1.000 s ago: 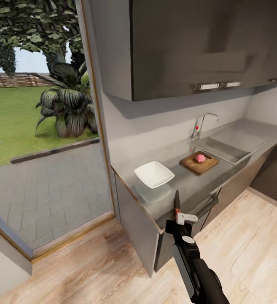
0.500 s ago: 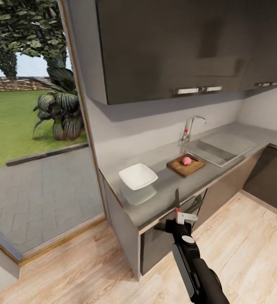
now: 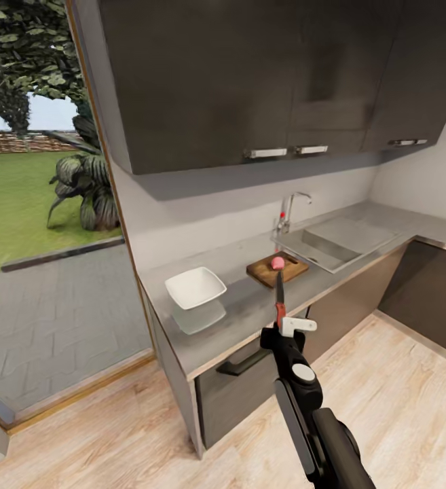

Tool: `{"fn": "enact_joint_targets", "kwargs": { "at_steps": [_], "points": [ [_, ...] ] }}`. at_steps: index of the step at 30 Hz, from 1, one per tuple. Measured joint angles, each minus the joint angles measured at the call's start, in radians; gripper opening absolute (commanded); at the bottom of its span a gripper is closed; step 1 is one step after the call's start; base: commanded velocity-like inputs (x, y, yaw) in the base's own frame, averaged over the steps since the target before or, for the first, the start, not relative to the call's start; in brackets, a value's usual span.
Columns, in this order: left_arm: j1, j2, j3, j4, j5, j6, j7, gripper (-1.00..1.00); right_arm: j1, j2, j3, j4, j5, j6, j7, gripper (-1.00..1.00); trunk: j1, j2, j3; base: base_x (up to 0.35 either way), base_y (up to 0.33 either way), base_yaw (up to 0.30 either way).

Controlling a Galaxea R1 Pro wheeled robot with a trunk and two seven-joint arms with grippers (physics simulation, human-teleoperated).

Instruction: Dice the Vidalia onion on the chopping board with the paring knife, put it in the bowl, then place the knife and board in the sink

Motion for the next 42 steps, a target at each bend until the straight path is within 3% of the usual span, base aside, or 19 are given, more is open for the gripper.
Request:
{"fn": "enact_joint_targets", "kwargs": {
  "at_steps": [9, 16, 23, 35, 42],
  "points": [
    [-0.001, -0.003, 0.000, -0.004, 0.000, 0.000, 0.004, 1.00, 0.000, -0.001, 0.016, -0.010, 0.002, 0.001, 0.000, -1.00, 0.000, 0.000, 0.014, 0.000, -0.321, 0.052],
    [-0.001, -0.003, 0.000, 0.001, 0.002, 0.001, 0.008, 1.00, 0.000, 0.000, 0.015, -0.010, 0.004, 0.000, 0.004, -1.00, 0.000, 0.000, 0.023, 0.000, -0.313, 0.199],
    [-0.001, -0.004, 0.002, 0.023, 0.005, 0.001, 0.012, 1.00, 0.000, 0.001, 0.015, -0.010, 0.041, -0.004, 0.005, -1.00, 0.000, 0.000, 0.032, 0.000, -0.314, 0.212],
    [-0.001, -0.005, 0.002, 0.058, 0.006, 0.001, 0.012, 1.00, 0.000, 0.001, 0.018, -0.010, 0.045, -0.005, 0.006, -1.00, 0.000, 0.000, 0.047, 0.000, -0.322, 0.215],
    [-0.001, -0.005, 0.002, 0.058, 0.006, 0.001, 0.011, 1.00, 0.000, 0.001, 0.067, -0.010, 0.046, -0.006, 0.004, -1.00, 0.000, 0.000, 0.055, 0.007, -0.322, 0.215]
  ]
}}
